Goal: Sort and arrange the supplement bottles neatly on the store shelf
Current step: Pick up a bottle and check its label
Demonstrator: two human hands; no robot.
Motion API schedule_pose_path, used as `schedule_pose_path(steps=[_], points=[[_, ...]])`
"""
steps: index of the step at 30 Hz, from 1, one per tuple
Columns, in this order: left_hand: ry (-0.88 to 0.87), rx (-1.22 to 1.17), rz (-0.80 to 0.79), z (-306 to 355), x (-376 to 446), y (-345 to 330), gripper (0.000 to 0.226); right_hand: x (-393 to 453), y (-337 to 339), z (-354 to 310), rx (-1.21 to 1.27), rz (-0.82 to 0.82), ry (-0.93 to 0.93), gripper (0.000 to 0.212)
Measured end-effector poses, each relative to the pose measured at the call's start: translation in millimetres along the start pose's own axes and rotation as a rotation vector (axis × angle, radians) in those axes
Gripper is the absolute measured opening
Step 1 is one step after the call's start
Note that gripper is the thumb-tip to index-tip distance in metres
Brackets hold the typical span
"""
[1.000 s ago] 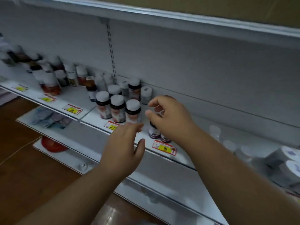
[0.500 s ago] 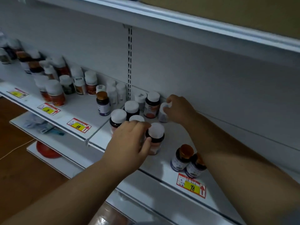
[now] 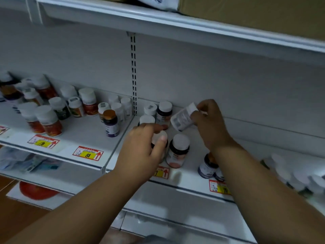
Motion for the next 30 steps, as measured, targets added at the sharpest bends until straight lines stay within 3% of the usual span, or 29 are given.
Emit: schedule_pose_path(steps=[1,3,5,10,19,30], points=[[-0.008,-0.072,0.002,1.4,-4.3,3.3,0.038,-20.4,-0.1,-5.0,0.204,0.028,-0.071,0.006],[-0.034,-0.159,-0.010,7.1,-14.5,6.4,0.042,-61.9,-10.8,-8.6,0.614,0.044,-0.215,0.018],[-0.055,-0.253,-0.020,16.1,-25.5,8.7,0.044,-96.5,-19.2,-19.6,0.815,0.034,-0.255,0.022],[-0.162,-0.381,-0.103,51.2,-49.8,-2.5,0.044,-141.1,1.7,-43.0,0.548,-0.007,-0.162,0.007],[-0.292,-0.487,-0.146,134.0,-72.8,-31.1,0.048,-179.3,101.1,-56.5,0.563,0.101,-0.158,0.041],[-0.362,-0.535,-0.297,335.8,-137.6,-155.0,0.051,-244.6,340.6,-13.9,0.405,0.376,-0.206,0.017]])
Point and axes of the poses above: each hand's wrist, its own x-axis towards the middle knuckle, its own y-axis out of the back of the hand, z = x × y, the point moved 10 cm from there along x, towards the middle knuckle, and after that the axes turned 12 degrees about x, right-handed, at the moved point
